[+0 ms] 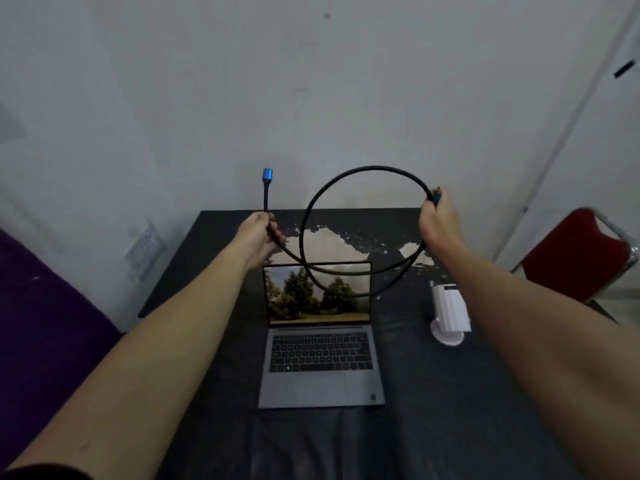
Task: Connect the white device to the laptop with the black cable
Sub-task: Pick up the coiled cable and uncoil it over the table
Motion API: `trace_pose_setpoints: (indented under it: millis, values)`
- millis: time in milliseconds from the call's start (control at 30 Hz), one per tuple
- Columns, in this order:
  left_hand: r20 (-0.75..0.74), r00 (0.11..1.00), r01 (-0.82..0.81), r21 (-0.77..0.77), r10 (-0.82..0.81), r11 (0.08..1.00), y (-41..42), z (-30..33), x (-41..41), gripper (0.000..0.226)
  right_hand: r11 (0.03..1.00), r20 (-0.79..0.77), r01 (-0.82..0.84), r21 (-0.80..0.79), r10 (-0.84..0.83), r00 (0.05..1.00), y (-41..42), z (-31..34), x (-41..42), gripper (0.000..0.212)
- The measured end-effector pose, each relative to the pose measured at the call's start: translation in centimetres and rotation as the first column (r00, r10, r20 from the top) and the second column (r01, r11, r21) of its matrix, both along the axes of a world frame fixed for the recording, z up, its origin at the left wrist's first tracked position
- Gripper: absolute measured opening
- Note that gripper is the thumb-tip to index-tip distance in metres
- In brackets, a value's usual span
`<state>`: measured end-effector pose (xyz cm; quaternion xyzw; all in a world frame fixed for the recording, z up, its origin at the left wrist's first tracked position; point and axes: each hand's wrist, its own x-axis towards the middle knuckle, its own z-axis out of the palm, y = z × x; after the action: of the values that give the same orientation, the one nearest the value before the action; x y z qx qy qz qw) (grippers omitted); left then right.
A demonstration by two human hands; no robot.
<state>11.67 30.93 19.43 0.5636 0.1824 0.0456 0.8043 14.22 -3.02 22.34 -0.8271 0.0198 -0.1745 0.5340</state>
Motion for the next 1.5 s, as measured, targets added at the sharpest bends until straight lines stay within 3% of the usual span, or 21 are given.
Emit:
trace_pose_setpoints:
  millis: [100,200,367,567,667,800,933,1100,1267,1400,1500]
  values:
    - [0.080,0.995,0.054,0.127,-0.064,0.990,5.3,1.0,1.9,0.019,0.990,0.055,-0.096,-0.106,0.102,0.993,4.3,1.6,2.9,0.009]
    - [0.174,0.980,0.046,0.261,-0.094,0.964,8.6,1.6,4.2,0.020,0.946,0.053,-0.201,-0.255,0.222,0.974,7.8,3.0,6.2,0.010]
    - [0.252,0.968,-0.093,0.400,-0.011,0.912,12.1,0.8,9.6,0.019,0.813,0.033,-0.318,-0.487,0.381,0.924,12.6,2.7,12.7,0.013]
    - [0.279,0.959,-0.201,0.520,0.058,0.830,15.0,-2.3,15.6,0.029,0.621,-0.029,-0.307,-0.721,0.415,0.909,16.7,-0.6,19.5,0.026]
    - [0.292,0.947,-0.276,0.523,0.135,0.807,15.8,-4.6,17.8,0.032,0.625,-0.009,-0.263,-0.735,0.379,0.925,18.2,-2.6,22.4,0.031]
    - [0.319,0.930,-0.335,0.541,0.181,0.772,16.2,-7.0,19.5,0.028,0.704,0.018,-0.197,-0.683,0.285,0.958,19.5,-4.6,25.7,0.036]
    - [0.257,0.964,-0.230,0.658,0.073,0.717,15.4,-10.8,19.2,0.012,0.651,-0.127,-0.351,-0.673,0.366,0.922,20.3,-9.7,26.2,0.031]
    - [0.142,0.990,-0.128,0.776,0.027,0.617,15.6,-15.5,17.5,0.016,0.620,-0.109,-0.325,-0.714,0.361,0.926,21.2,-16.4,24.0,0.034]
    - [0.063,0.997,-0.036,0.846,-0.033,0.532,16.8,-18.1,15.7,0.012,0.448,-0.230,-0.412,-0.794,0.407,0.884,22.5,-20.0,22.8,0.023]
    - [-0.030,0.998,0.055,0.854,-0.056,0.518,17.5,-19.5,14.1,0.015,0.204,-0.378,-0.499,-0.842,0.438,0.816,23.4,-21.1,22.7,0.020]
    - [-0.100,0.992,0.126,0.862,-0.078,0.491,18.0,-20.6,12.8,0.014,0.063,-0.560,-0.638,-0.768,0.418,0.715,23.9,-21.4,22.6,0.019]
